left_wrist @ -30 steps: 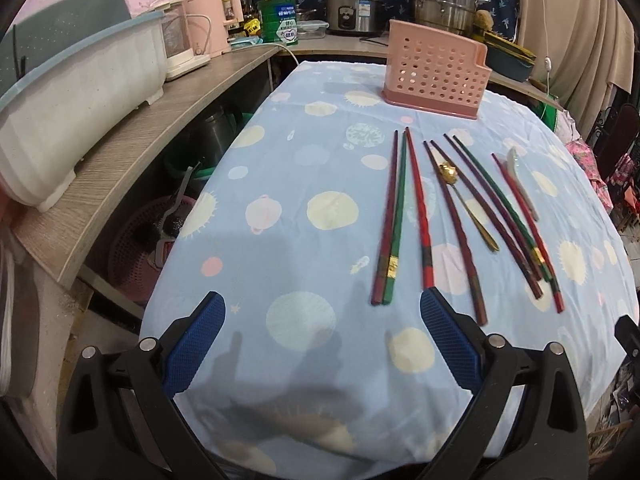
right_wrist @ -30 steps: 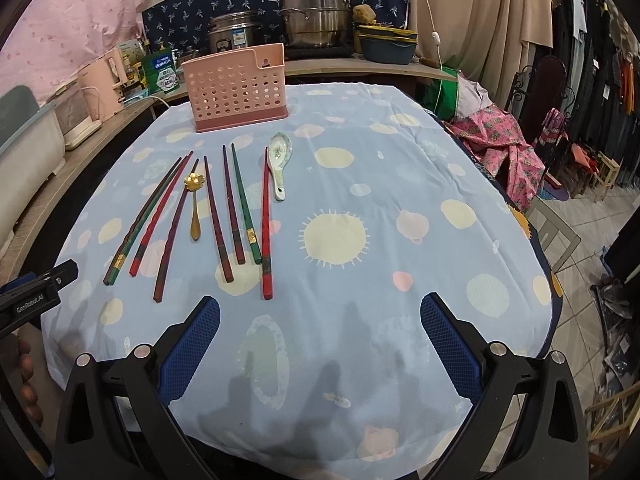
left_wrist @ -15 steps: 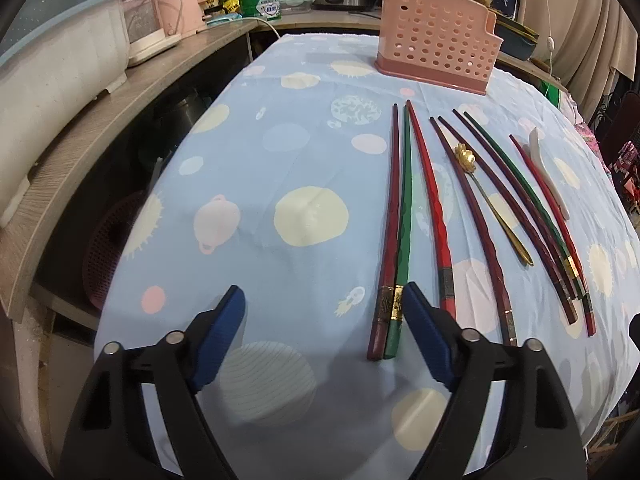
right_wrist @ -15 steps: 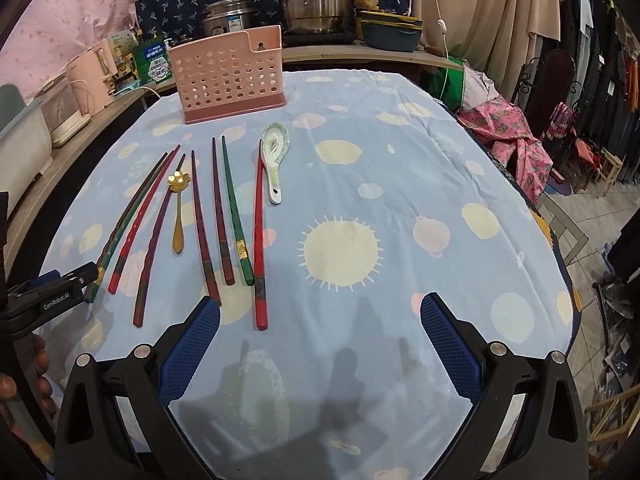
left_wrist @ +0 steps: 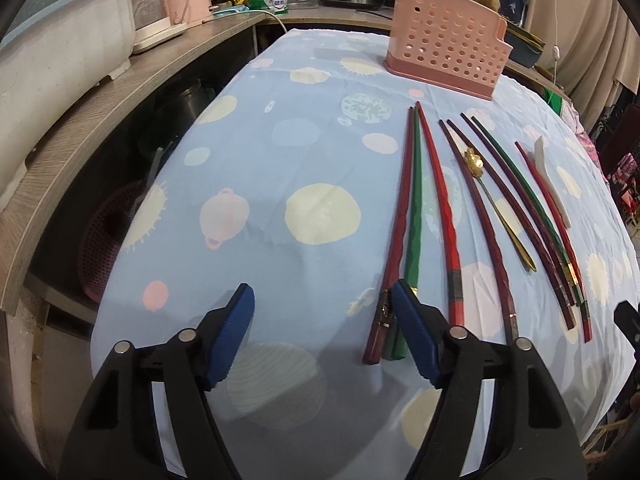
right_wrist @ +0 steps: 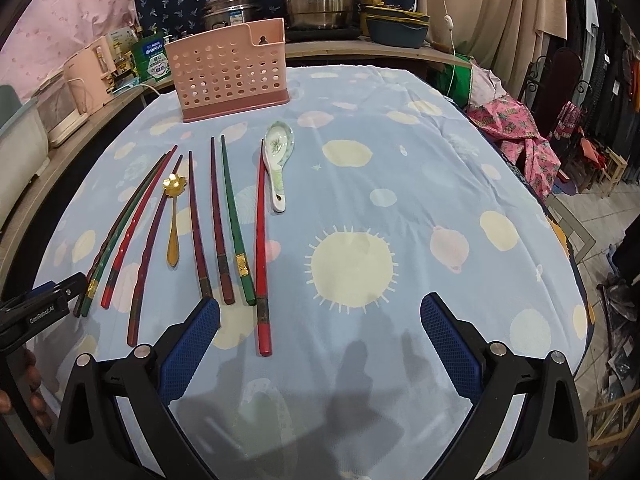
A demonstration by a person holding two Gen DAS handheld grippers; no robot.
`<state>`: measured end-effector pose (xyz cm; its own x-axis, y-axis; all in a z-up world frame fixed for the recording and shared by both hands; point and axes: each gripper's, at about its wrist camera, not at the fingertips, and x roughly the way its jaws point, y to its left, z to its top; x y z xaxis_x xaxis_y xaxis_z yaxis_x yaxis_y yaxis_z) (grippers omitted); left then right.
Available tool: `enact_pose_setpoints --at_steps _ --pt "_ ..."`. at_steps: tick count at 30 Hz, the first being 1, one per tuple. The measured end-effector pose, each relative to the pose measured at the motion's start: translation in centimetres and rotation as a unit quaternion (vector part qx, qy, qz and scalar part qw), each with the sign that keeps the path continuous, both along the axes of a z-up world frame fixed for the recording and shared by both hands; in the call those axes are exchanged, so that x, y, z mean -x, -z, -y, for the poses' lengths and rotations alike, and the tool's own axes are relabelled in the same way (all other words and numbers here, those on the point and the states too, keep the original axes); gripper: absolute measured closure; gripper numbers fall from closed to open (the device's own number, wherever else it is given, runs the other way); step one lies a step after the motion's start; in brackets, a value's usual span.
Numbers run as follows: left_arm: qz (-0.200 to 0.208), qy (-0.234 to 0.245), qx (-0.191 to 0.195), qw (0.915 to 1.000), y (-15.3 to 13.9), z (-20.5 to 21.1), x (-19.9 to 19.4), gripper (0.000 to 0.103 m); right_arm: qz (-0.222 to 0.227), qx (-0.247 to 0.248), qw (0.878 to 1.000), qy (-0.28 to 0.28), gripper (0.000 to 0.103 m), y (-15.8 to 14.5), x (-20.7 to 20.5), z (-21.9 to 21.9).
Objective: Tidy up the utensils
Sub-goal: 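Grasp the dark-red chopstick with the left tool while the right tool grasps the white ceramic spoon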
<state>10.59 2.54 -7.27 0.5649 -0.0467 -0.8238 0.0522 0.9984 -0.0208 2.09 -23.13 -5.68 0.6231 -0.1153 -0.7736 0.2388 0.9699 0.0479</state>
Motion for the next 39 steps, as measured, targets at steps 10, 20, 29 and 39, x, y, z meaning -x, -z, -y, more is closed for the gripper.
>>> enact_pose_setpoints --at_steps 10,20,29,39 --pt "-0.002 0.013 0.001 0.9999 0.1 0.5 -0.2 0.073 0.032 0.002 0.999 -0.002 0.010 -0.7 -4.2 0.9" --pt "-0.001 0.026 0.006 0.9996 0.2 1.1 -0.1 0.090 0.023 -0.025 0.999 -0.016 0.056 0.8 -10.3 1.6" --pt "0.001 0.026 0.007 0.9996 0.3 1.1 -0.2 0.089 -0.001 -0.051 0.998 -0.024 0.076 3.1 -12.5 1.1" --pt "0.001 0.026 0.014 0.9996 0.2 1.0 -0.1 0.089 0.007 -0.040 0.999 -0.034 0.095 2.8 -11.8 0.9"
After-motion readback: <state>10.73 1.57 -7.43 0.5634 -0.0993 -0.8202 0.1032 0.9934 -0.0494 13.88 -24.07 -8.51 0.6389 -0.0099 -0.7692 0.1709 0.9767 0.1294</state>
